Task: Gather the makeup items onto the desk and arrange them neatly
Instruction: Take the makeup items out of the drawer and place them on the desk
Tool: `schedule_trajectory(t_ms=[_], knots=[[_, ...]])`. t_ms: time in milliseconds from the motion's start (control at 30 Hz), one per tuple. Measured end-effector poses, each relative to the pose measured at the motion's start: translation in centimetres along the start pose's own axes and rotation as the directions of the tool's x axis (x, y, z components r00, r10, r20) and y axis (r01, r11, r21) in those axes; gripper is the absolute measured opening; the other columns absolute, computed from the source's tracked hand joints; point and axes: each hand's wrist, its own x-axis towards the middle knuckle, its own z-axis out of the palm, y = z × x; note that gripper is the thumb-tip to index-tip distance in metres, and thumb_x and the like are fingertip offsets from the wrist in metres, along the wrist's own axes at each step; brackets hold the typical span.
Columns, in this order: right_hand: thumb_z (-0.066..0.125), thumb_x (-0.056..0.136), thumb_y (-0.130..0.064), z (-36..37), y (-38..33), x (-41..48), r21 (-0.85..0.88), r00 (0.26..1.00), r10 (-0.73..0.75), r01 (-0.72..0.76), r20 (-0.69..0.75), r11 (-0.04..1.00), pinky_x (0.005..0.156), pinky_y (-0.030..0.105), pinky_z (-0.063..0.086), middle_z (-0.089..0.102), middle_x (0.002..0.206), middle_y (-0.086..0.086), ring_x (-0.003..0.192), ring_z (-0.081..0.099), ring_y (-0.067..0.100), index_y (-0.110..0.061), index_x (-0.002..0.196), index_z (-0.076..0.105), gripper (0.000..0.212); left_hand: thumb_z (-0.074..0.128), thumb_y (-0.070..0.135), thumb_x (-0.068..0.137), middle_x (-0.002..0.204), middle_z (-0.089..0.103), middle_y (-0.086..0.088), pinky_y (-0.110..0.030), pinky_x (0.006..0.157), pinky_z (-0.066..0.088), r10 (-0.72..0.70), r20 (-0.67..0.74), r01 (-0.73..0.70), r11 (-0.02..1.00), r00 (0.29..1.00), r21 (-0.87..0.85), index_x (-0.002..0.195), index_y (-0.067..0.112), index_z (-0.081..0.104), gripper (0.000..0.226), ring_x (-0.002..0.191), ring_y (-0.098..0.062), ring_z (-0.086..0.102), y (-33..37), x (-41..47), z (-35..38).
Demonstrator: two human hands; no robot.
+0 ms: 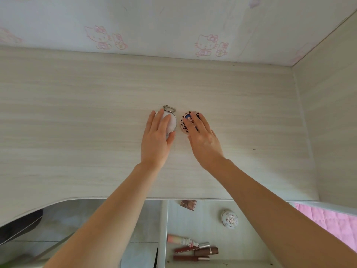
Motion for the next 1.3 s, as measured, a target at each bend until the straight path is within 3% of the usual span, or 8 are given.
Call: schedule_trajectory(t_ms=[200,367,567,867,1100,1300], knots=[[0.053,0.095,-0.014,-0.8,-0.4,-1.3,0.033,0.998,0.031,-0.033,0.052,0.999,0.107,0.037,0.040,0.018,0.157,0.009,0.148,0.007,0.023,-0.012,0.148,0.029,0.058,0.060,0.024,0.093,0.153,0.033,-0.010,-0.040,0.116,0.026,0.000,0.009,-0.001,0.998,1.000,0.060,0.138,0.009,0.046,0.050,0.145,-0.031,0.021,0.5,-0.5,-0.9],[0.050,0.096,-0.020,-1.5,-0.5,-4.6,0.020,0.999,0.039,-0.040,0.031,0.999,0.116,0.035,0.027,0.022,0.157,0.010,0.147,0.010,0.025,-0.005,0.148,0.024,0.060,0.059,0.016,0.094,0.149,0.040,-0.012,-0.040,0.114,0.030,0.025,-0.002,-0.025,0.998,1.000,0.053,0.136,0.004,0.048,0.045,0.143,-0.030,0.027,2.1,-3.8,-1.8],[0.050,0.096,-0.018,-2.2,-0.1,-11.5,0.010,1.000,-0.001,0.001,0.003,1.000,0.117,0.038,0.025,0.038,0.148,0.015,0.144,0.022,0.030,-0.001,0.143,0.035,0.052,0.059,0.005,0.091,0.131,0.059,-0.014,-0.046,0.102,0.044,0.080,-0.038,-0.078,0.995,0.996,0.065,0.128,0.000,0.056,0.038,0.125,-0.033,0.050,4.9,-10.5,-2.2],[0.053,0.094,-0.014,-1.5,2.1,-23.5,0.046,0.999,-0.024,0.023,0.033,0.999,0.113,0.042,0.032,0.046,0.142,0.015,0.141,0.031,0.031,0.001,0.138,0.043,0.047,0.058,0.009,0.090,0.123,0.064,-0.006,-0.041,0.100,0.047,0.140,0.036,-0.143,0.985,0.990,0.098,0.118,0.005,0.063,0.029,0.122,-0.026,0.054,8.4,-22.6,0.2],[0.056,0.091,-0.011,2.0,5.2,-30.2,0.073,0.991,0.054,-0.063,0.124,0.995,0.105,0.042,0.042,0.053,0.134,0.013,0.132,0.043,0.029,-0.001,0.131,0.052,0.041,0.062,0.007,0.087,0.118,0.064,-0.005,-0.038,0.095,0.051,-0.002,0.188,-0.020,0.993,0.982,0.113,0.114,0.009,0.063,0.028,0.117,-0.023,0.055,9.1,-27.6,4.7],[0.057,0.092,-0.019,6.1,9.2,-31.7,0.029,0.951,0.179,-0.192,0.252,0.981,0.096,0.039,0.049,0.046,0.140,0.009,0.131,0.041,0.025,-0.005,0.135,0.045,0.048,0.053,0.011,0.092,0.138,0.050,-0.005,-0.037,0.096,0.048,-0.214,0.301,0.174,0.972,0.929,0.156,0.128,0.010,0.055,0.036,0.128,-0.023,0.043,6.8,-26.8,8.8]])
